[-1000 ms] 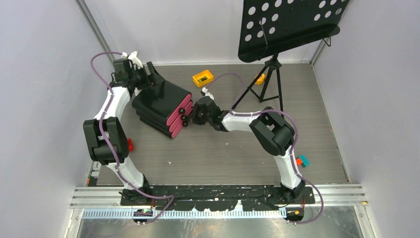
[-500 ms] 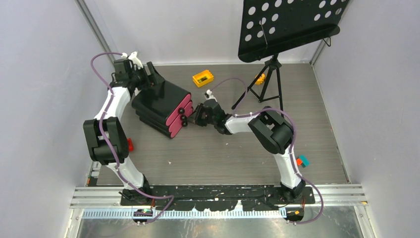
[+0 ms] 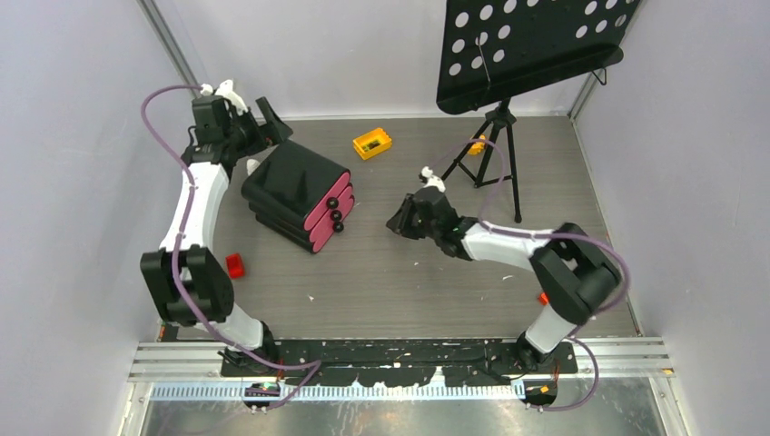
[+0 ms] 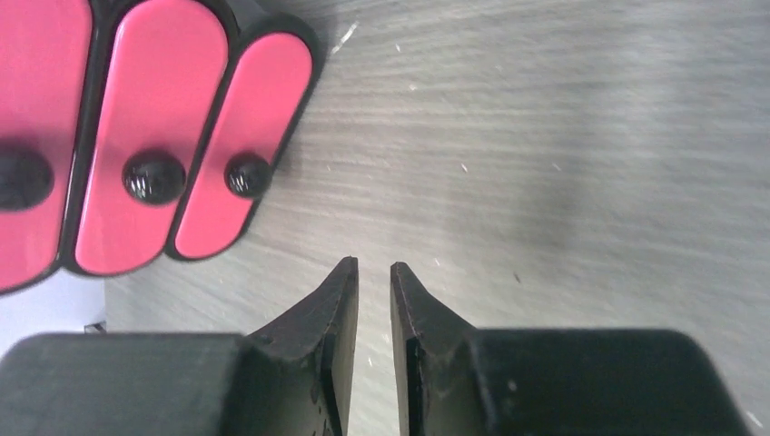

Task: Organize the makeup
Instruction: Reset both arms

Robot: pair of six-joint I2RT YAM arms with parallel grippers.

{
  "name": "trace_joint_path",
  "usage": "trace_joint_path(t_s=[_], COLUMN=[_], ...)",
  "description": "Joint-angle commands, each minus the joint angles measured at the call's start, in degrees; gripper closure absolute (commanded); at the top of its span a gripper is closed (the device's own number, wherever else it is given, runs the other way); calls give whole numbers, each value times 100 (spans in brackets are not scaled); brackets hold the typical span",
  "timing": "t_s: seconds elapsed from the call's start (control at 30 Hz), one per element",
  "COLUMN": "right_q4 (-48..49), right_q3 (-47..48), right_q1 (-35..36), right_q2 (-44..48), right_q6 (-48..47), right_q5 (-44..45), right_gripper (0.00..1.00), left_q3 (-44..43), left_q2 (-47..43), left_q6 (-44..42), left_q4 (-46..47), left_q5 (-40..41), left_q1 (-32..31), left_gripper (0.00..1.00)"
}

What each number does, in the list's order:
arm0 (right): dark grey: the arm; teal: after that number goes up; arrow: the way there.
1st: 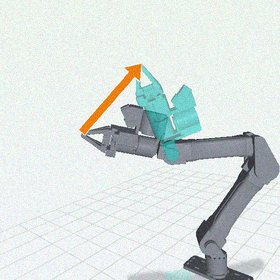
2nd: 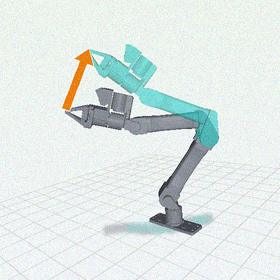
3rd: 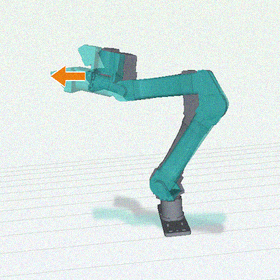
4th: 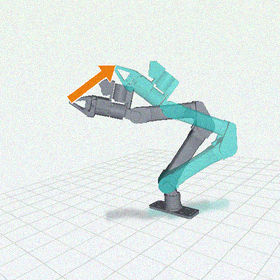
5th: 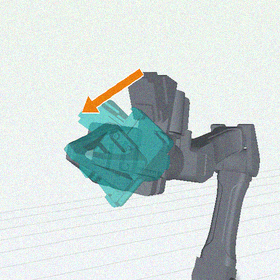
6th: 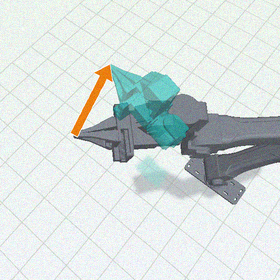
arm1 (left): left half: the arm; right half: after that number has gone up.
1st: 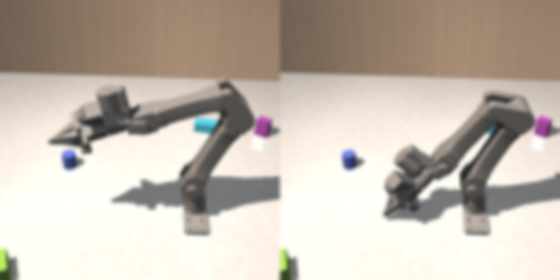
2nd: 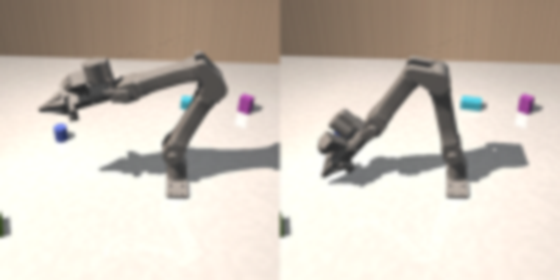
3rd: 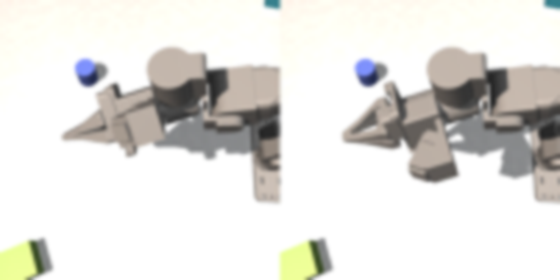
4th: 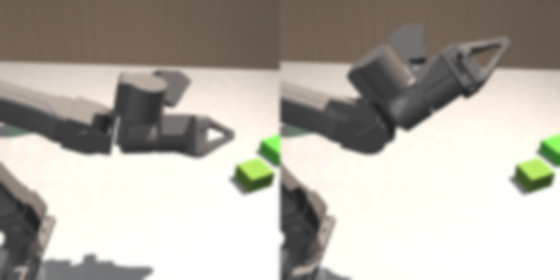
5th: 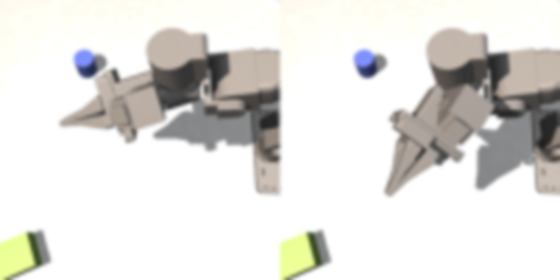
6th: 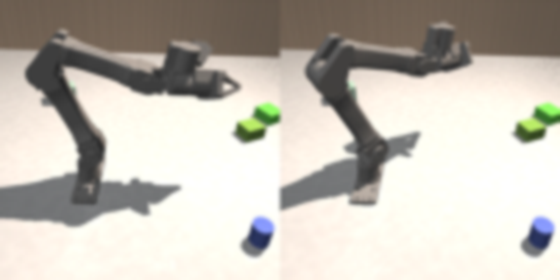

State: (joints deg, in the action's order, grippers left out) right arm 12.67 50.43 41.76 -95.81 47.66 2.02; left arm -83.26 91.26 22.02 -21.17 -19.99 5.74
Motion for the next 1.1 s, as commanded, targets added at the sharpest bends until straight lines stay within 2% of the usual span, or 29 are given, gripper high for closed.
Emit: trace_joint_path(t_s=[0.0, 0.1, 0.2, 0.23, 0.27, 0.3, 0.4, 0.53, 0.67, 0.8, 1.07], right_q4=[-1065, -2132, -2857, -3090, -3346, -3575, -4250, -4832, -5120, -5364, -5517], right_q3=[-474, -691, -973, -1026, -1056, -1050, -974, -930, -949, -904, -1091], right_q1=[-40, -45, -40, -43, -38, -51, -52, -48, -51, -51, -48], right_q2=[1106, 1810, 2642, 2921, 3194, 3450, 4138, 4848, 5254, 5448, 5549], right_q6=[-296, -471, -473, -458, -454, -453, -475, -482, -379, -260, -309], right_q5=[49, 315, 703, 825, 952, 1075, 1622, 2339, 2890, 3140, 3704], right_gripper=[73, 68, 59, 52, 22, 14, 12, 9, 8, 6, 4], left_q3=[-43, 253, 673, 873, 1104, 1340, 2158, 3252, 3830, 3884, 4208], left_q2=[-849, -1315, -1903, -2121, -2431, -2663, -3359, -4489, -5258, -5340, -5382], left_q6=[422, 580, 506, 486, 457, 463, 577, 615, 400, 302, 461], left_q4=[-141, -514, -829, -878, -923, -984, -1218, -1328, -1525, -1739, -1562], left_q5=[96, 515, 1069, 1238, 1407, 1551, 1781, 2100, 2253, 2336, 2324], left_q1=[-195, -472, -1004, -1255, -1433, -1619, -1932, -1993, -1990, -1989, -1985], left_gripper=[4, 2, 2, 1, 1, 1, 1, 0, 0, 0, 0])
